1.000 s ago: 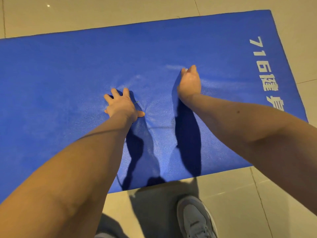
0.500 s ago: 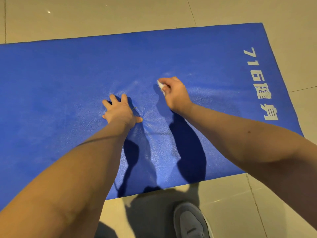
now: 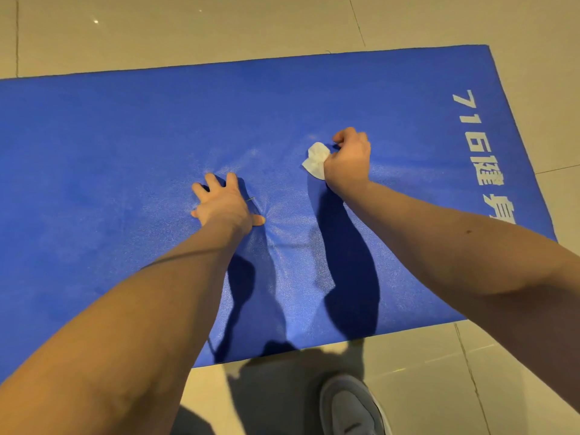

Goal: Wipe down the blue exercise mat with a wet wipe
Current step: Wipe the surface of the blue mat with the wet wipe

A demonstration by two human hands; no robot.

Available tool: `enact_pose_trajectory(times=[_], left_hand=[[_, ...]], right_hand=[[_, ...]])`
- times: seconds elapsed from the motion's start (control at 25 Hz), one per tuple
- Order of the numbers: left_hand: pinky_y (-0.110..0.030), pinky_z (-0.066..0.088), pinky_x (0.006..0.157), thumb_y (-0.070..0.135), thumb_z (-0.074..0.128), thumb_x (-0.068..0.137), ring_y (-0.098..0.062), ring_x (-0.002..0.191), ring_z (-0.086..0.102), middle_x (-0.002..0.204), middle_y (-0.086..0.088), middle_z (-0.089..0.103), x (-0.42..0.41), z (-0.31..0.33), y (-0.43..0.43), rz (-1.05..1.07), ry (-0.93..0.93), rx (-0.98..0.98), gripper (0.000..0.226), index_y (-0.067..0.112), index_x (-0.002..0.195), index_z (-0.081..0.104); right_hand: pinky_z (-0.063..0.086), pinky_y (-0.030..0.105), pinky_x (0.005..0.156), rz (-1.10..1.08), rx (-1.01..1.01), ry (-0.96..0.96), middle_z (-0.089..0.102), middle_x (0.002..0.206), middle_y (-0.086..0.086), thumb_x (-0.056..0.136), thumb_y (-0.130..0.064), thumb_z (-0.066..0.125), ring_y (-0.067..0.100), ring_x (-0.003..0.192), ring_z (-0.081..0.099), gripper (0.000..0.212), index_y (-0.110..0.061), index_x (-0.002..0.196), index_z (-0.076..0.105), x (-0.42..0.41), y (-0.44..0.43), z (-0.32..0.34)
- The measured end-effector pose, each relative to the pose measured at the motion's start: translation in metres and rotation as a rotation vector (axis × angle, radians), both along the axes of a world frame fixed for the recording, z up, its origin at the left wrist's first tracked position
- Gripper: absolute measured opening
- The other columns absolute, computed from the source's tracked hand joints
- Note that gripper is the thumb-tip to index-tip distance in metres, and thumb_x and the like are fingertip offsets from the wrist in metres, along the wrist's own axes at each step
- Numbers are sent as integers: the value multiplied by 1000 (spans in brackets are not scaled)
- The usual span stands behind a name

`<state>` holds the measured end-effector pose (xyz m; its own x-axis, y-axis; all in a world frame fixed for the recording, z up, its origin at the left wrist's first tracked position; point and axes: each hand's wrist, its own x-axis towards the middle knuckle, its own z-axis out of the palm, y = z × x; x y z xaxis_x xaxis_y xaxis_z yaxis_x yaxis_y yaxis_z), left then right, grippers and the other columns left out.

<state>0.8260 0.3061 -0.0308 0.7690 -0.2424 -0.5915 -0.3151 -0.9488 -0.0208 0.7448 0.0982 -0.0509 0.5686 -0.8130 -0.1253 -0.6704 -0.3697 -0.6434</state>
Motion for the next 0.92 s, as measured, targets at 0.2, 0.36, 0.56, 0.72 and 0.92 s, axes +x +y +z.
enact_pose_trajectory(times=[0.2,0.36,0.56,0.72,0.92], left_hand=[[-56,48,96,61,82,73,-39,141,17,153,-11,15,7,4,0,-1,53,-10,102,24,148,24],[-52,44,101,59,75,81,-36,136,27,148,-12,25,29,4,-8,-48,-126,-112,86,14,143,36],[-77,25,107,66,82,67,-39,150,0,162,-6,3,61,-3,-17,-10,-16,-88,119,33,157,11],[-74,36,100,71,83,61,-40,146,6,158,-5,7,69,-4,-17,-27,14,-43,125,38,156,9],[-70,41,101,73,80,62,-41,146,5,159,-5,5,73,-5,-16,-53,17,-23,127,39,158,4]], right_hand=[[49,35,80,444,-253,-6,53,106,17,87,0,63,31,94,53,10,1,95,69,-9,16,-25],[51,38,77,470,-347,129,53,105,15,82,8,62,33,97,50,19,-4,95,69,-10,-1,-35],[49,42,85,261,-294,176,52,114,18,91,1,53,36,105,50,22,-6,108,67,-6,-14,-31],[41,35,86,405,-279,126,50,114,18,93,-2,48,32,105,51,23,-2,112,61,26,39,-27],[46,39,79,755,-348,26,51,103,1,94,-8,44,-7,88,51,6,-11,95,50,46,80,-23]])
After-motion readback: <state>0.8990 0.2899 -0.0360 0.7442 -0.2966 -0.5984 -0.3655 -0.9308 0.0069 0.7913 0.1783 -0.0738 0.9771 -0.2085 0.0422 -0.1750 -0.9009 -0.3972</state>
